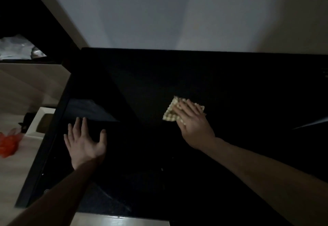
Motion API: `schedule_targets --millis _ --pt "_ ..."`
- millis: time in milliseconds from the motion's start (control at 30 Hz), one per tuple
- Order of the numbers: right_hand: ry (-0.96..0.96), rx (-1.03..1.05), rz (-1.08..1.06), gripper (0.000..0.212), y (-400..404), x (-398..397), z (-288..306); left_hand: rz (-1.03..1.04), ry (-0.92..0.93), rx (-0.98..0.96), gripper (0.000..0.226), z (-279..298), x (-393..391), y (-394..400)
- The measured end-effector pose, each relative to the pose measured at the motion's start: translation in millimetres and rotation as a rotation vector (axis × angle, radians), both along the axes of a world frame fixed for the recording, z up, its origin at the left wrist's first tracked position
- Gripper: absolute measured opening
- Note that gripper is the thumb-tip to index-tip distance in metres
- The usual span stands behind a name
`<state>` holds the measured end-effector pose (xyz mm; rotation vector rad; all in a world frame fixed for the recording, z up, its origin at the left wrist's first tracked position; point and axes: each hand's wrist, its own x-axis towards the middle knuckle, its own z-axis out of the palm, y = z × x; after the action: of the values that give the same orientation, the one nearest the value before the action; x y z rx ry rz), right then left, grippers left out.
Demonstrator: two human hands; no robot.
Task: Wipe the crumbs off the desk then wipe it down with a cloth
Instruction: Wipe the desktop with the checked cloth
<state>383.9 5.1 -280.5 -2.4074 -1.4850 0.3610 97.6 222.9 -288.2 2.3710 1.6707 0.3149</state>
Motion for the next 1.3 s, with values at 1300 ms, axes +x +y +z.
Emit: schedule_targets --millis 1300 --pt "-0.092 -0.020 -0.193 0.053 -30 159 -10 -0.235 0.170 -0.316 0.113 43 121 -154"
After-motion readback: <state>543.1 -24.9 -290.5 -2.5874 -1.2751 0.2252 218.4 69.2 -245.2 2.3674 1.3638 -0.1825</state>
